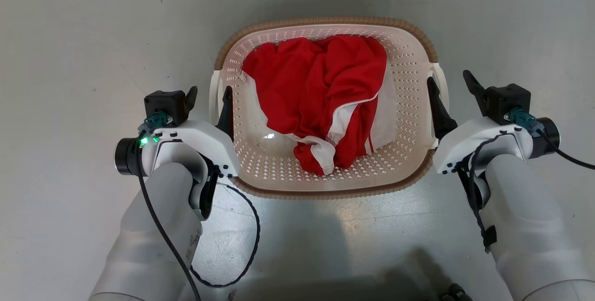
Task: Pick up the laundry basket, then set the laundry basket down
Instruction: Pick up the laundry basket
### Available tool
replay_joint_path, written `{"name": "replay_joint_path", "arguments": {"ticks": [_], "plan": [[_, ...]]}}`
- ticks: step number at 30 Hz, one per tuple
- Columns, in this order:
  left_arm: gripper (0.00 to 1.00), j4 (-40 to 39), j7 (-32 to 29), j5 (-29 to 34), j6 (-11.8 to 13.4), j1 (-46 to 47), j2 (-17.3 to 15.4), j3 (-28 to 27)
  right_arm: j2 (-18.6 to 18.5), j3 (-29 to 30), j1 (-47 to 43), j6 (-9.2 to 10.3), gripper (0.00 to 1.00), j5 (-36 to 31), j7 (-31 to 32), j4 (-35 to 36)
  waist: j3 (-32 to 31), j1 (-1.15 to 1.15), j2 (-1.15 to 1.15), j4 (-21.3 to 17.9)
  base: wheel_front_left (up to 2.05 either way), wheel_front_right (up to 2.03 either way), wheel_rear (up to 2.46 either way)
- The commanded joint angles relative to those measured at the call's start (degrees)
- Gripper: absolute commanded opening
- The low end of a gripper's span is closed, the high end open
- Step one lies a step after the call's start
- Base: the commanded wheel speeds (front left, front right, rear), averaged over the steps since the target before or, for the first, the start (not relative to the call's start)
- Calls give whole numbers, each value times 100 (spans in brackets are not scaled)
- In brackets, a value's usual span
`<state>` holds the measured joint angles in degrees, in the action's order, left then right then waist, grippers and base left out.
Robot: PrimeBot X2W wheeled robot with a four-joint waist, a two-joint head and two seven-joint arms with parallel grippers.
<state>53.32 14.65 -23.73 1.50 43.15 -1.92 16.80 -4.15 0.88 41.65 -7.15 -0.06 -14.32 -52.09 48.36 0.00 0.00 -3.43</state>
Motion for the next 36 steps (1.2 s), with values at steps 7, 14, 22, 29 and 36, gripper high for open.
{"name": "replay_joint_path", "arguments": {"ticks": [7, 14, 22, 29, 36], "plan": [[100, 120, 35, -29, 12, 16, -96, -17, 108, -151, -25, -34, 100, 21, -67, -154, 89, 0, 0, -5, 0, 0, 0], [100, 215, 35, -153, 46, 105, -96, 148, 123, -230, 103, -34, 100, 68, -68, -469, 219, 0, 0, -8, 0, 0, 0], [100, 315, 35, -234, 102, 189, -96, 267, 126, -481, 197, -34, 100, 301, -68, -695, 359, 0, 0, 16, 0, 0, 0], [100, 408, 35, -244, 122, 262, -96, 328, 126, -662, 273, -34, 100, 449, -68, -853, 442, 0, 0, 21, 0, 0, 0], [100, 581, 35, -179, 123, 374, -96, 409, 126, -826, 357, -34, 100, 568, -68, -1008, 465, 0, 0, -2, 0, 0, 0]]}}
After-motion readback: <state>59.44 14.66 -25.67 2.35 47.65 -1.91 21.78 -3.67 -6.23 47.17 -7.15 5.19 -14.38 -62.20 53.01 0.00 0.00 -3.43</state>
